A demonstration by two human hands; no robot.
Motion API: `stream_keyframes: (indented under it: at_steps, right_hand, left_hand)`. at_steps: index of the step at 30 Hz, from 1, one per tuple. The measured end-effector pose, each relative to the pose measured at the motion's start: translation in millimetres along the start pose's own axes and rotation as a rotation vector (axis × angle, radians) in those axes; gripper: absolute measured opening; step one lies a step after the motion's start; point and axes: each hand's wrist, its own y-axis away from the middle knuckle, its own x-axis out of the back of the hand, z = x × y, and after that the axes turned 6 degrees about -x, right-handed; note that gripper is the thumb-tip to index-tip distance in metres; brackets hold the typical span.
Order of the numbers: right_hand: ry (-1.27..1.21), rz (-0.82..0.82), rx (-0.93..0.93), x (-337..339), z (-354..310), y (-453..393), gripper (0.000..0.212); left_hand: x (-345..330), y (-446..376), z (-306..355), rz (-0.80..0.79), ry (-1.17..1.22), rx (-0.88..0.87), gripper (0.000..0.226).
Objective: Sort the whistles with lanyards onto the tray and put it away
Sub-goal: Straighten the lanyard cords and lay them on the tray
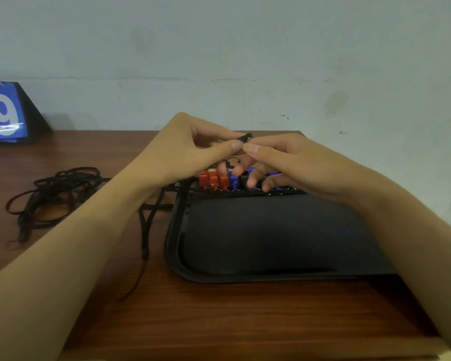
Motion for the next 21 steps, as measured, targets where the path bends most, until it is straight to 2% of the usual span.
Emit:
stream_keyframes:
  at_steps: [6,12,16,19,21]
  right_hand:
    - [-0.115,0.093,-0.040,0.1,2.7,-5.7,0.028]
    - [-0.020,0.163,-0.030,-1.6,0.5,-5.1,0.028]
    - [-0.035,0.188,0.005,0.0,-4.1,-2.5,0.027]
    - [-0.146,0.219,0.066,3.1,-6.6,-0.8,0.028]
    - [-0.194,0.238,0.102,5.7,-7.0,-0.4,0.027]
  left_hand:
    - [0.4,0.9,1.2,-0.126,0.003,-0.034,0.027]
    - [-1.8,1.0,-2.0,-0.068,0.002,-0.041,0.035]
    - [9.7,-5.1,-21.4,-0.061,-0.257,-0.105,0.049]
    - [17.7,-6.4,-41.4,-0.209,-0.483,-0.016,0.063]
    - [18.8,-6.4,-52.1,-0.281,-0.572,0.043,0.062]
